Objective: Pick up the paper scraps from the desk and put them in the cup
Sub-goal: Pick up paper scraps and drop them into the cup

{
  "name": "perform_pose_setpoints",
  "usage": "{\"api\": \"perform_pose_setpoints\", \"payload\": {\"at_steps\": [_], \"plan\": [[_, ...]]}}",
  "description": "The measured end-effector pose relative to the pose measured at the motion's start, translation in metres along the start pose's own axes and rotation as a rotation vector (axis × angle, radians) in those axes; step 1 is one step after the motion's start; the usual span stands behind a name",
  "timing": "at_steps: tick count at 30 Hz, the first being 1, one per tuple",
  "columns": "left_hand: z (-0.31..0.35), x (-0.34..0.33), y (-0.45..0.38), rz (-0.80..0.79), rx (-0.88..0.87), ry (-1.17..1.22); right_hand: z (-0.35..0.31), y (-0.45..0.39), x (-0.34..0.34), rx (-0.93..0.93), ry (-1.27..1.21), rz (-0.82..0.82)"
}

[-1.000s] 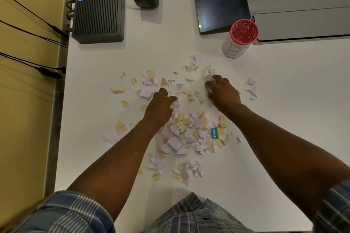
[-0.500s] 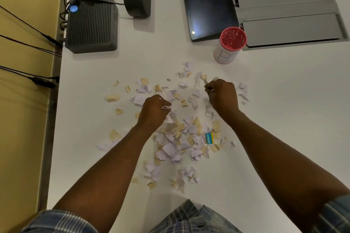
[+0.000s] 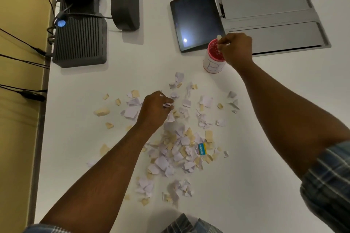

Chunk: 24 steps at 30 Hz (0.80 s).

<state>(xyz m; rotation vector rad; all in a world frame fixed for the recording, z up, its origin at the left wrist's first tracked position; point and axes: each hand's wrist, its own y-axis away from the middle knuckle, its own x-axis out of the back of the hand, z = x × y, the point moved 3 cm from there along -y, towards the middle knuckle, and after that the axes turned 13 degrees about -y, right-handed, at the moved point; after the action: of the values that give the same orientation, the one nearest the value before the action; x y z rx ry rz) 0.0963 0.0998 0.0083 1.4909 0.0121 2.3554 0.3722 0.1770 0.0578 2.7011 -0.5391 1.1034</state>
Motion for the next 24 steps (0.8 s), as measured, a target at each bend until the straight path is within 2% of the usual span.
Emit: {"api": "perform_pose_setpoints", "payload": {"at_steps": [4,7,9,11,14,16,19,24], "plan": [[0.010,0.005,-0.010,0.020,-0.044,-0.007,-0.004,-0.013,-0.013,0.026,0.274,-0.345],[0.022,0.012,-0.022,0.028,-0.080,0.009,-0.011,-0.020,-0.013,0.052,0.355,-0.370],[0.034,0.018,-0.031,0.033,-0.109,0.035,-0.014,-0.022,-0.009,0.065,0.388,-0.307],[0.051,0.025,-0.044,0.059,-0.142,0.094,-0.012,-0.025,0.000,0.092,0.323,-0.155],[0.085,0.038,-0.071,0.154,-0.216,0.104,-0.006,-0.013,0.021,0.138,0.091,0.143],[0.111,0.042,-0.091,0.229,-0.265,0.094,0.005,0.005,0.028,0.136,-0.061,0.256],[0.145,0.037,-0.122,0.266,-0.287,0.074,0.032,0.037,0.025,0.106,-0.162,0.319],[0.171,0.009,-0.161,0.197,-0.335,-0.099,0.084,0.083,0.010,-0.022,-0.144,0.300]]}}
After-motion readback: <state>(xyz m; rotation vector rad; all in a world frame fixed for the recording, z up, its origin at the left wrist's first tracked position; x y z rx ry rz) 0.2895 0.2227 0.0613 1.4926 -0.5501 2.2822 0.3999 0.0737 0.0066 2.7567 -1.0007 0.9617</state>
